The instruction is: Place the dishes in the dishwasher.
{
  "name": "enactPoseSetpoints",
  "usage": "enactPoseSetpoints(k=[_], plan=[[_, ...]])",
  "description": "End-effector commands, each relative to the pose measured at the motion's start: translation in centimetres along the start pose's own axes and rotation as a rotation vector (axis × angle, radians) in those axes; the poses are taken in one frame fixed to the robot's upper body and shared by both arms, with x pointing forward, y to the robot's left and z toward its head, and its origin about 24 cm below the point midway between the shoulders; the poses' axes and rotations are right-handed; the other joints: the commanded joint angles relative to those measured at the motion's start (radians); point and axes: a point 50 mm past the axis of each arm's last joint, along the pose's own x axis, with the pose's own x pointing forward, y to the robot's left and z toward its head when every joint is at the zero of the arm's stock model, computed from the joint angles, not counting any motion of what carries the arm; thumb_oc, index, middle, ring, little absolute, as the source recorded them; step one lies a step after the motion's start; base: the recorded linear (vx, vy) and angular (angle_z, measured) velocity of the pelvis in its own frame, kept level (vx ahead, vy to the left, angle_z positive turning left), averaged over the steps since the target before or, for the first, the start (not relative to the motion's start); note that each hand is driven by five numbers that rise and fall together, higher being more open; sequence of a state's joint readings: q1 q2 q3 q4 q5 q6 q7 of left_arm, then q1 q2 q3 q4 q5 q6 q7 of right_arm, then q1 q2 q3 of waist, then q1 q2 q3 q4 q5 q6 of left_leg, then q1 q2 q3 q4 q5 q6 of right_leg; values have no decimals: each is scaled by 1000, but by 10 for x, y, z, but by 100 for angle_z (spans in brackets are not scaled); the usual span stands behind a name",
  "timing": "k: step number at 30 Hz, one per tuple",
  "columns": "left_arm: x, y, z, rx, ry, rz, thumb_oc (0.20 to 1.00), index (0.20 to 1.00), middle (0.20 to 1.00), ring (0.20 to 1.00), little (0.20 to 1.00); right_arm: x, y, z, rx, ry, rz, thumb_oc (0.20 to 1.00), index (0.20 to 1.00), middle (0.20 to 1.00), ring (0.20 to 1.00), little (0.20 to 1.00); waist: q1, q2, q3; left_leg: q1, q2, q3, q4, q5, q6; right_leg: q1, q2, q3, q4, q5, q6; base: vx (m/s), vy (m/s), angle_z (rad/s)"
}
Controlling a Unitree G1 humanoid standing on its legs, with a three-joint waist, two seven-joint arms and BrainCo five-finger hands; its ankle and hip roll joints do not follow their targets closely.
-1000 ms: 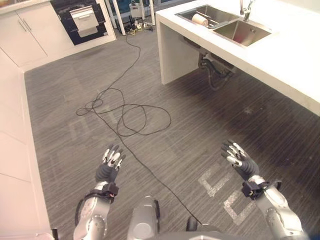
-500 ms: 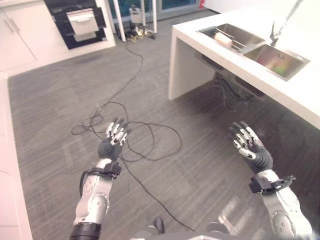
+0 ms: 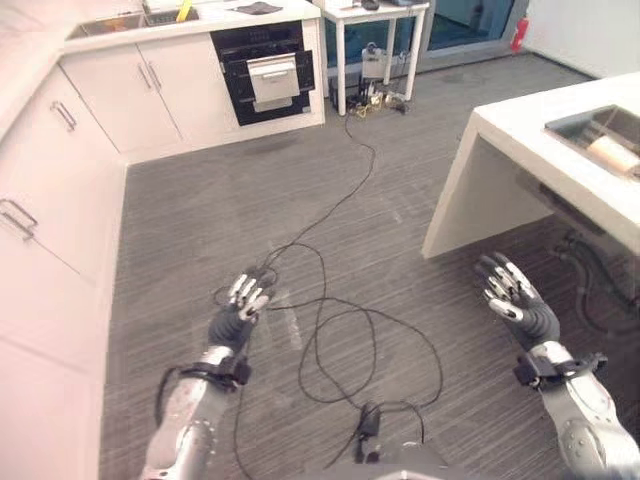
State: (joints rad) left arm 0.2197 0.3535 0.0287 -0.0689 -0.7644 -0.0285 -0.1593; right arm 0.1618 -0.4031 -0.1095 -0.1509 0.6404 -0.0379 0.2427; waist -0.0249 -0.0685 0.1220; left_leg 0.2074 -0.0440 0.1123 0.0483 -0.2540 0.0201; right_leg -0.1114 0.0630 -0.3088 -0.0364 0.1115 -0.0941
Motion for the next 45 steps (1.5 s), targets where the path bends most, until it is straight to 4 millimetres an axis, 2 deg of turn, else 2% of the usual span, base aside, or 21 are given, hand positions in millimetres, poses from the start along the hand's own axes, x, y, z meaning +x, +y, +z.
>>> enactPoseSetpoints(k=[1, 2, 3, 4, 5, 6, 7, 10, 12, 14, 15, 17, 24, 28, 29, 31, 33, 38, 40, 41, 45], plan=[[16, -16, 18, 25, -100, -82, 1000, 1000, 1000, 1000, 1000, -1, 5, 27, -47, -141, 4, 1000, 1000, 1000, 1000, 1000, -63, 36, -49, 110, 54, 69, -130, 135, -49, 41, -163, -65, -29, 51, 215, 325, -215, -141], [16, -16, 17, 16, -101, -78, 1000, 1000, 1000, 1000, 1000, -1, 3, 31, -67, -154, -1, 1000, 1000, 1000, 1000, 1000, -67, 44, -54, 89, 92, 101, -23, 201, -85, 62, -143, -82, -33, 27, 185, 303, -296, -164], [15, -16, 15, 7, -104, -67, 1000, 1000, 1000, 1000, 1000, -1, 1, 36, -93, -165, -1, 1000, 1000, 1000, 1000, 1000, -70, 45, -54, 46, 139, 106, 163, 287, -133, 82, -123, -76, -39, 4, 154, 328, -350, -148], [14, -16, 15, 5, -107, -60, 1000, 1000, 1000, 1000, 1000, -1, 0, 40, -111, -175, 0, 1000, 1000, 1000, 1000, 1000, -68, 38, -50, -5, 159, 108, 290, 334, -159, 102, -114, -59, -43, -15, 133, 256, -291, -136], [13, -16, 14, 3, -111, -54, 1000, 1000, 1000, 1000, 1000, 0, -1, 42, -118, -179, 4, 1000, 1000, 1000, 1000, 1000, -66, 32, -46, -42, 164, 98, 378, 346, -169, 114, -111, -42, -45, -24, 122, 276, -259, -137], [12, -16, 12, 3, -116, -40, 1000, 1000, 1000, 1000, 1000, 1, -2, 47, -137, -193, 12, 1000, 1000, 1000, 1000, 1000, -51, 10, -31, -161, 154, 51, 550, 375, -174, 153, -115, 6, -49, -40, 104, 317, -215, -150], [11, -15, 12, 12, -119, -26, 1000, 1000, 1000, 1000, 1000, 6, -2, 54, -157, -214, 8, 1000, 1000, 1000, 1000, 1000, -25, -4, -6, -291, 160, 15, 635, 336, -148, 199, -113, 60, -51, -53, 99, 346, -157, -165], [9, -13, 15, 23, -131, -6, 1000, 1000, 1000, 1000, 1000, 15, 3, 65, -196, -251, 0, 1000, 1000, 1000, 1000, 1000, 1, -4, 0, -326, 153, 3, 449, 329, -115, 223, -95, 143, -51, -79, 111, 265, 43, -136], [7, -10, 18, 32, -141, 4, 1000, 1000, 1000, 1000, 1000, 18, 6, 69, -196, -271, 1, 1000, 1000, 1000, 1000, 1000, 19, 16, 1, -299, 133, -13, 185, 334, -108, 234, -76, 212, -51, -102, 132, 318, 195, -140], [3, -9, 19, 32, -173, 45, 1000, 1000, 1000, 1000, 1000, 20, 15, 69, -198, -291, 35, 1000, 1000, 1000, 1000, 1000, 56, 41, 3, -293, 90, -147, -71, 370, -111, 255, -49, 318, -51, -128, 146, 395, 235, -137], [1, -9, 20, 35, -184, 46, 1000, 1000, 1000, 1000, 1000, 19, 17, 70, -200, -295, 41, 1000, 1000, 1000, 1000, 1000, 67, 47, 7, -306, 90, -168, -91, 391, -115, 260, -41, 342, -51, -128, 144, 333, 201, -172], [2, -13, 26, 90, -225, 22, 1000, 1000, 1000, 1000, 1000, 18, 16, 77, -207, -320, 46, 1000, 1000, 1000, 1000, 1000, 72, 39, 5, -303, 84, -157, -109, 366, -109, 287, -60, 343, -51, -159, 151, 245, 235, -119], [24, -27, 37, 149, -255, -63, 1000, 1000, 1000, 1000, 1000, 12, 10, 92, -222, -378, -14, 1000, 1000, 1000, 1000, 1000, 8, 36, -46, -201, 64, -112, -136, 300, -63, 283, -119, 283, -18, -134, 185, 189, 263, -13], [19, -27, 42, 197, -282, -82, 1000, 1000, 1000, 1000, 1000, 13, 17, 87, -199, -402, 2, 1000, 1000, 1000, 1000, 1000, 18, 33, -38, -172, 39, -120, -136, 290, -30, 189, -127, 247, 221, -96, 221, 132, 151, -18], [19, -28, 47, 216, -310, -91, 1000, 1000, 1000, 1000, 1000, 15, 22, 84, -190, -400, 29, 1000, 1000, 1000, 1000, 1000, 25, 31, -30, -152, 36, -115, -136, 273, -28, 169, -146, 193, 244, -95, 234, 131, 44, -51], [20, -30, 61, 246, -370, -96, 1000, 1000, 1000, 1000, 1000, 22, 30, 78, -154, -389, 74, 1000, 1000, 1000, 1000, 1000, 39, 34, -16, -125, 59, -78, -136, 251, -39, 135, -208, 88, 214, -66, 244, 114, -71, -90], [20, -29, 66, 262, -390, -92, 1000, 1000, 1000, 1000, 1000, 24, 34, 76, -151, -384, 101, 1000, 1000, 1000, 1000, 1000, 43, 35, -8, -103, 76, -47, -136, 234, -49, 136, -248, 41, 140, -42, 251, 121, -145, -90], [18, -30, 71, 267, -396, -75, 1000, 1000, 1000, 1000, 1000, 24, 38, 75, -131, -386, 130, 1000, 1000, 1000, 1000, 1000, 7, 28, 11, -32, 105, 5, -136, 164, -61, 77, -327, 47, -34, 113, 291, 239, -281, -49], [18, -29, 74, 267, -406, -71, 1000, 1000, 1000, 1000, 1000, 24, 40, 78, -143, -401, 140, 1000, 1000, 1000, 1000, 1000, -9, 25, 16, -9, 118, 8, -136, 143, -58, 50, -324, 76, -34, 117, 293, 333, -424, -16], [18, -28, 75, 270, -415, -70, 1000, 1000, 1000, 1000, 1000, 23, 38, 83, -155, -415, 143, 1000, 1000, 1000, 1000, 1000, -14, 25, 10, -1, 136, 13, -136, 142, -65, 65, -312, 83, -43, 88, 291, 362, -510, -2], [18, -21, 70, 150, -400, -6, 1000, 1000, 1000, 1000, 1000, 29, 39, 90, -180, -433, 141, 1000, 1000, 1000, 1000, 1000, -22, 27, -10, 64, 218, 80, -136, 172, -109, 94, -273, 38, -42, 44, 265, 327, -450, 4]])
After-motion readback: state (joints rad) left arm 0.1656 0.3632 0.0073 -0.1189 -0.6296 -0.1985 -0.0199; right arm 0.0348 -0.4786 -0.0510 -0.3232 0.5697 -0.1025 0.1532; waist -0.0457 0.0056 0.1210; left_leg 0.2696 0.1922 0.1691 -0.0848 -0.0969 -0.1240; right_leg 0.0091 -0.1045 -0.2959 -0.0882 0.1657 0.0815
